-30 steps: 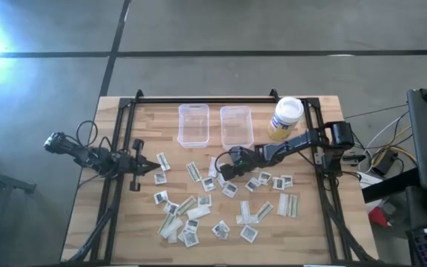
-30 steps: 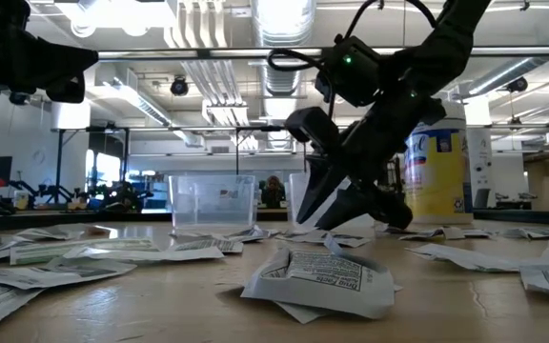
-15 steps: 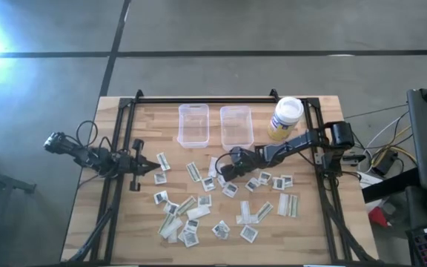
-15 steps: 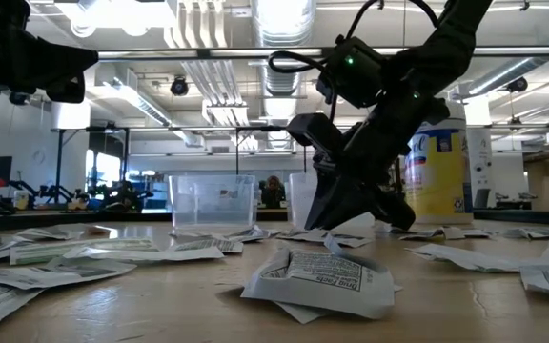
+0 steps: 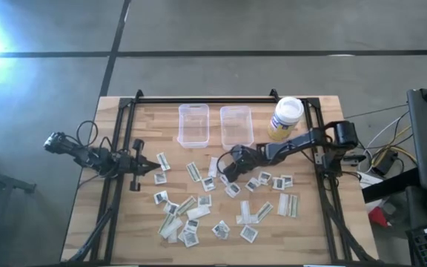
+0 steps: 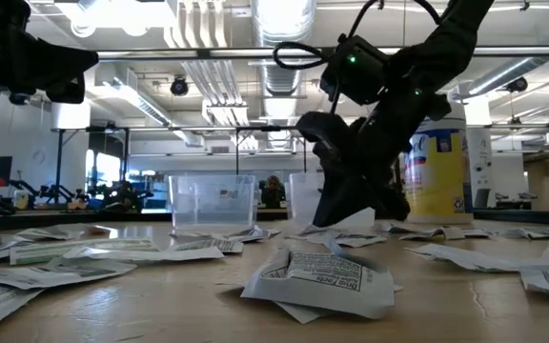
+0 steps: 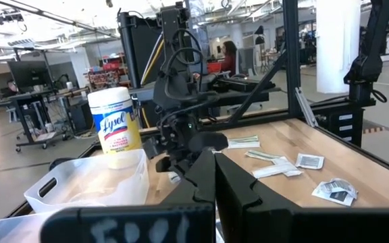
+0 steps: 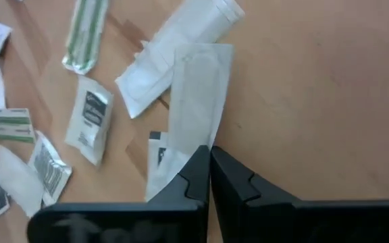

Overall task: Pick & Place First Aid Supplies
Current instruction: Put the green bandage pack into the left transparent bin

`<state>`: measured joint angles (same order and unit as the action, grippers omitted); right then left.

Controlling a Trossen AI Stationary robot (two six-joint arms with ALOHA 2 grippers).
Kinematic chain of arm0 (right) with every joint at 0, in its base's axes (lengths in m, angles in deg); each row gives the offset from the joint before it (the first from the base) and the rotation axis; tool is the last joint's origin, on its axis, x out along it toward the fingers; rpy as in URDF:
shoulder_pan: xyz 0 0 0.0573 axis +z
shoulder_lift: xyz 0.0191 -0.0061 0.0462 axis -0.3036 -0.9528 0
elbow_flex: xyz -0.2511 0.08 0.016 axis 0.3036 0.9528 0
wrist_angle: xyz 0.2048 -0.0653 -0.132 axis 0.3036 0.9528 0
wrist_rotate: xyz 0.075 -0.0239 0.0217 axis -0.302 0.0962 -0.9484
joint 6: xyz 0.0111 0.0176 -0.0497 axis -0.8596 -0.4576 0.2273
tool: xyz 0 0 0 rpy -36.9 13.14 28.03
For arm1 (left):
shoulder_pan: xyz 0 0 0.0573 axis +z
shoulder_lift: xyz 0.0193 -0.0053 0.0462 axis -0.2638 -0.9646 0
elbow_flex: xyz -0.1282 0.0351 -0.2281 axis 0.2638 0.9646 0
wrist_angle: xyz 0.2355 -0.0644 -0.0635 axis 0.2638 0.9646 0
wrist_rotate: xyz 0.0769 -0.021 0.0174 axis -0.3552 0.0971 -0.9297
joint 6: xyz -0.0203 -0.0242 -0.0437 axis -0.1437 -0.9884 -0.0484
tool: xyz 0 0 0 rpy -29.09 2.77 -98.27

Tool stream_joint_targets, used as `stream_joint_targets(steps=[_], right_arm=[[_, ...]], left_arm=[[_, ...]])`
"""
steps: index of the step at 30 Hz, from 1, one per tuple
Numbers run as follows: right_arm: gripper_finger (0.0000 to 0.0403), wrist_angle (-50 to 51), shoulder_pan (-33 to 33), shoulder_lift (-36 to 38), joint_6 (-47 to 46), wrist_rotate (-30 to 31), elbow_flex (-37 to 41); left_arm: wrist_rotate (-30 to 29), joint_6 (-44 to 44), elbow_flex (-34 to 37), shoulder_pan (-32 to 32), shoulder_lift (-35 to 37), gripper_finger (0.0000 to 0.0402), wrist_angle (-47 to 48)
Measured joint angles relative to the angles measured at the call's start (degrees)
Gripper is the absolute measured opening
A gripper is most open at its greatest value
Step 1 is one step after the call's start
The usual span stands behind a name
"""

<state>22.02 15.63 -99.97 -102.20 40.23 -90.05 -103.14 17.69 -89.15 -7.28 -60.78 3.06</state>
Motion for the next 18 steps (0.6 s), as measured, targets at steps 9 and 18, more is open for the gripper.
stream_joint_targets(steps=[9, 18], right_arm=[[0.0008, 0.31, 0.07, 3.47, 6.34, -0.19, -0.12], [0.0008, -0.59, 0.52, 4.11, 14.72, 0.32, -0.20]], left_arm=[[0.00, -2.72, 0.00, 0.00, -0.25, 0.0000, -0.12], [-1.92, -12.60, 0.00, 0.00, -0.33, 0.0001, -0.22]])
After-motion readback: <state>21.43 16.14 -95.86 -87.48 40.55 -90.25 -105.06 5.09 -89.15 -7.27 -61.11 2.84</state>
